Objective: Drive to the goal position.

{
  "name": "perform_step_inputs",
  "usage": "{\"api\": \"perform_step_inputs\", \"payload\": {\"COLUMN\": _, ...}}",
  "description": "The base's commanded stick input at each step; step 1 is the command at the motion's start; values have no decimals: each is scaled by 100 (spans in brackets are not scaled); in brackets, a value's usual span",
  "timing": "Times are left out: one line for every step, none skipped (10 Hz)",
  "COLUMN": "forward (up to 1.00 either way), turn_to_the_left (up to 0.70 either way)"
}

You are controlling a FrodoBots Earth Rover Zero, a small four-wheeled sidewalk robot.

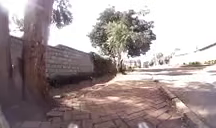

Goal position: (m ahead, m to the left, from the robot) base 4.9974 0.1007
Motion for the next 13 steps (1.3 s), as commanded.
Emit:
{"api": "perform_step_inputs", "payload": {"forward": 100, "turn_to_the_left": -18}}
{"api": "perform_step_inputs", "payload": {"forward": 100, "turn_to_the_left": -40}}
{"api": "perform_step_inputs", "payload": {"forward": 100, "turn_to_the_left": -40}}
{"api": "perform_step_inputs", "payload": {"forward": 100, "turn_to_the_left": -40}}
{"api": "perform_step_inputs", "payload": {"forward": 100, "turn_to_the_left": -40}}
{"api": "perform_step_inputs", "payload": {"forward": 100, "turn_to_the_left": -40}}
{"api": "perform_step_inputs", "payload": {"forward": 100, "turn_to_the_left": -40}}
{"api": "perform_step_inputs", "payload": {"forward": 100, "turn_to_the_left": -40}}
{"api": "perform_step_inputs", "payload": {"forward": 100, "turn_to_the_left": -34}}
{"api": "perform_step_inputs", "payload": {"forward": 100, "turn_to_the_left": -5}}
{"api": "perform_step_inputs", "payload": {"forward": 100, "turn_to_the_left": 0}}
{"api": "perform_step_inputs", "payload": {"forward": 100, "turn_to_the_left": 0}}
{"api": "perform_step_inputs", "payload": {"forward": 100, "turn_to_the_left": -30}}
